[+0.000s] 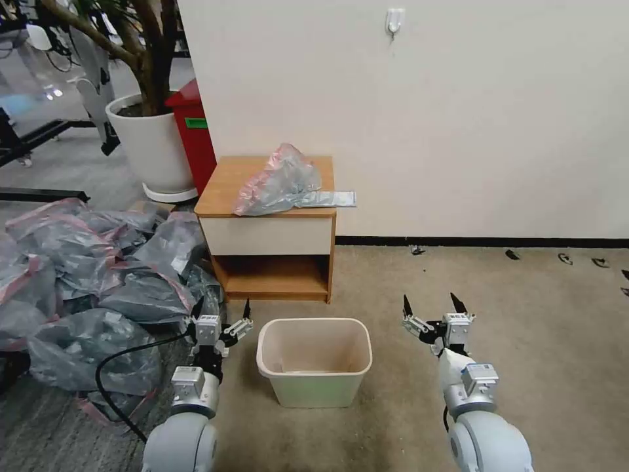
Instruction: Pick up the garbage bag from the table and place it over the trash can.
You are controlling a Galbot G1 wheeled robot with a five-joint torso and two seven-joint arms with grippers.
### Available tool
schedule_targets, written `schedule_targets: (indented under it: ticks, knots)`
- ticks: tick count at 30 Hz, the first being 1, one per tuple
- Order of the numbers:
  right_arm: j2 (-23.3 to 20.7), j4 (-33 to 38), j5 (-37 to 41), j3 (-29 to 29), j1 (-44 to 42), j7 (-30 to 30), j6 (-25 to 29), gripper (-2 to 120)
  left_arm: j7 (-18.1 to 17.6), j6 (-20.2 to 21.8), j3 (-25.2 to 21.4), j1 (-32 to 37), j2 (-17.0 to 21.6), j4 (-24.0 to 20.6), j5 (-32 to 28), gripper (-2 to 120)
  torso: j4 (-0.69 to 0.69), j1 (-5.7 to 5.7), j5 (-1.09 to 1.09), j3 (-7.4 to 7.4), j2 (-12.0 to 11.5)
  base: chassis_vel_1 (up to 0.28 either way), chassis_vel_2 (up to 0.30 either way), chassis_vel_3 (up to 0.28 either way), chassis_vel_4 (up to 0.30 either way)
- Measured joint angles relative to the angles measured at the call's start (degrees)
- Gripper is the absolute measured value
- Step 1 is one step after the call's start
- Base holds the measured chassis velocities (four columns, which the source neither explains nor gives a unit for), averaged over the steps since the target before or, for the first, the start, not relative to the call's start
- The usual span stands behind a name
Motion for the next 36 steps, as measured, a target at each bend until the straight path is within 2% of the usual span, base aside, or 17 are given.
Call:
schedule_targets:
  ticks: [2, 3, 5, 7, 9, 20, 25, 29, 30, 33, 34, 36]
  knots:
    - [0.1, 4.1, 1.8, 1.1, -1.4, 0.5, -2.8, 100, -0.4, 2.6, 0.6, 2.2, 0.1, -4.4, -1.2, 100, 0.0, 0.0, 0.0, 0.0, 0.0, 0.0, 0.0, 0.0, 0.0]
    - [0.1, 4.1, 1.8, 1.1, -1.4, 0.5, -2.8, 100, -0.4, 2.6, 0.6, 2.2, 0.1, -4.4, -1.2, 100, 0.0, 0.0, 0.0, 0.0, 0.0, 0.0, 0.0, 0.0, 0.0]
    - [0.2, 9.0, 3.8, 2.5, -3.0, 1.0, -6.1, 100, -0.7, 3.4, 1.3, 4.2, 1.2, -7.3, -3.4, 100, 0.0, 0.0, 0.02, -0.01, 0.0, 0.0, 0.0, 0.0, 0.0]
    - [-0.2, 11.2, 6.2, 2.9, -4.2, 1.5, -5.3, 100, -0.8, 2.9, 1.4, 4.6, 1.8, -7.3, -4.0, 100, -0.01, 0.0, -0.05, -0.01, 0.0, 0.0, 0.0, 0.0, 0.0]
    - [-0.5, 11.2, 7.2, 2.6, -4.6, 1.6, -3.8, 100, -0.8, 2.2, 1.4, 4.8, 2.0, -7.0, -4.0, 100, -0.01, 0.0, 0.0, -0.01, 0.0, 0.0, 0.0, 0.0, 0.0]
    - [-1.8, 7.1, 7.9, -0.5, -3.0, 1.6, 3.2, 100, -0.8, -2.9, 0.5, 5.1, 2.9, -4.7, -4.1, 100, 0.0, 0.0, 0.0, 0.0, 0.0, 0.0, 0.0, 0.0, 0.0]
    - [-3.0, 6.2, 13.3, -3.2, -0.6, 3.5, 2.8, 100, -0.7, -3.6, 0.0, 5.4, 3.0, -4.5, -4.3, 100, 0.0, 0.0, 0.01, 0.0, 0.0, 0.0, 0.0, 0.0, 0.0]
    - [-4.5, 5.7, 28.2, -7.5, 4.6, 9.9, -1.2, 100, -0.7, -4.3, -0.4, 5.8, 3.0, -4.4, -4.4, 100, 0.01, 0.0, 0.0, 0.0, 0.0, 0.0, 0.0, 0.0, 0.0]
    - [-4.5, 5.7, 28.2, -7.5, 4.6, 9.9, -1.2, 100, -0.7, -4.3, -0.4, 5.8, 3.0, -4.4, -4.4, 100, 0.01, 0.0, 0.0, 0.0, 0.0, 0.0, 0.0, 0.0, 0.0]
    - [-5.6, 5.1, 47.6, -11.1, 10.7, 18.1, -4.3, 99, 0.2, -5.8, -0.6, 5.9, 2.9, -4.3, -5.7, 100, 0.0, 0.0, 0.0, 0.0, 0.0, 0.0, 0.0, 0.0, 0.0]
    - [-5.6, 5.1, 47.6, -11.1, 10.7, 18.1, -4.3, 99, 0.2, -5.8, -0.6, 5.9, 2.9, -4.3, -5.7, 100, 0.0, 0.0, 0.0, 0.0, 0.0, 0.0, 0.0, 0.0, 0.0]
    - [-5.6, 4.2, 59.5, -12.8, 14.9, 21.9, -4.9, 99, 0.9, -6.6, -0.8, 6.0, 2.7, -4.3, -6.0, 100, 0.01, 0.0, -0.01, 0.0, 0.0, 0.0, 0.0, 0.0, 0.0]
